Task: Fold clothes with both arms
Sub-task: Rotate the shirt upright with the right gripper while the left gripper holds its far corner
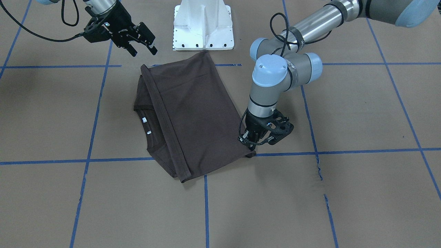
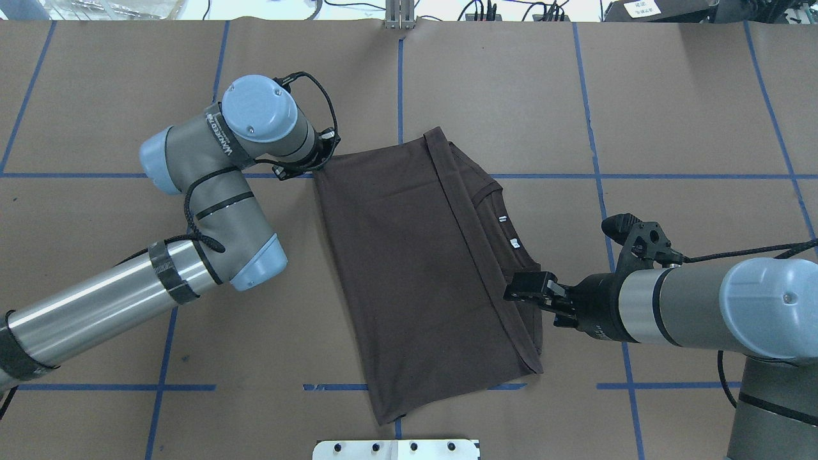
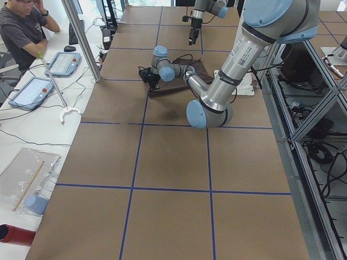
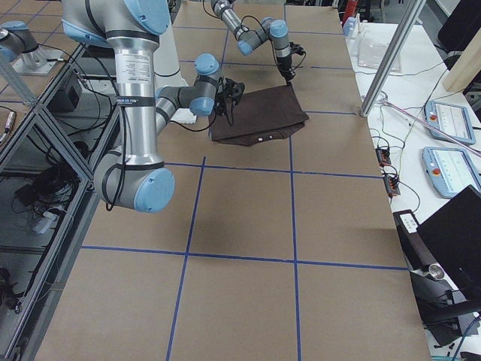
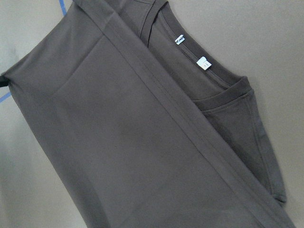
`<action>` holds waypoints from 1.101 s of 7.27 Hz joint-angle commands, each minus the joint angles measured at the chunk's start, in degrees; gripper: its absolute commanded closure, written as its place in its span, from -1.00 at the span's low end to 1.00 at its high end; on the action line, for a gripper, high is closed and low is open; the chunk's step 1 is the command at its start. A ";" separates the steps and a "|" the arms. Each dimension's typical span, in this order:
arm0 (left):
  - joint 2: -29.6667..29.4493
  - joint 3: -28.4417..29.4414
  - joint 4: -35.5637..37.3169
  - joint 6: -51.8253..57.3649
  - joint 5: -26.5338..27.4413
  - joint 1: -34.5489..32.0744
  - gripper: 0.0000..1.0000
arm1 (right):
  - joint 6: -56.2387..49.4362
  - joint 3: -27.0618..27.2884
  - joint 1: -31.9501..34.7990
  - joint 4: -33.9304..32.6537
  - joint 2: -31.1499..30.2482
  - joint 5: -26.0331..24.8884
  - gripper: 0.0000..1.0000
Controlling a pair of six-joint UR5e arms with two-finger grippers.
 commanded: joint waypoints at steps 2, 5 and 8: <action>-6.07 15.69 -15.38 7.23 0.89 -3.02 1.00 | -0.12 -0.99 0.52 0.03 0.59 0.15 -1.00; -9.95 24.52 -24.49 7.32 3.80 -3.20 1.00 | -0.12 -2.04 0.43 0.03 1.55 0.24 -1.00; -9.95 25.06 -25.13 9.06 7.22 -3.20 -0.98 | -0.12 -2.13 0.69 0.03 1.73 0.24 -1.00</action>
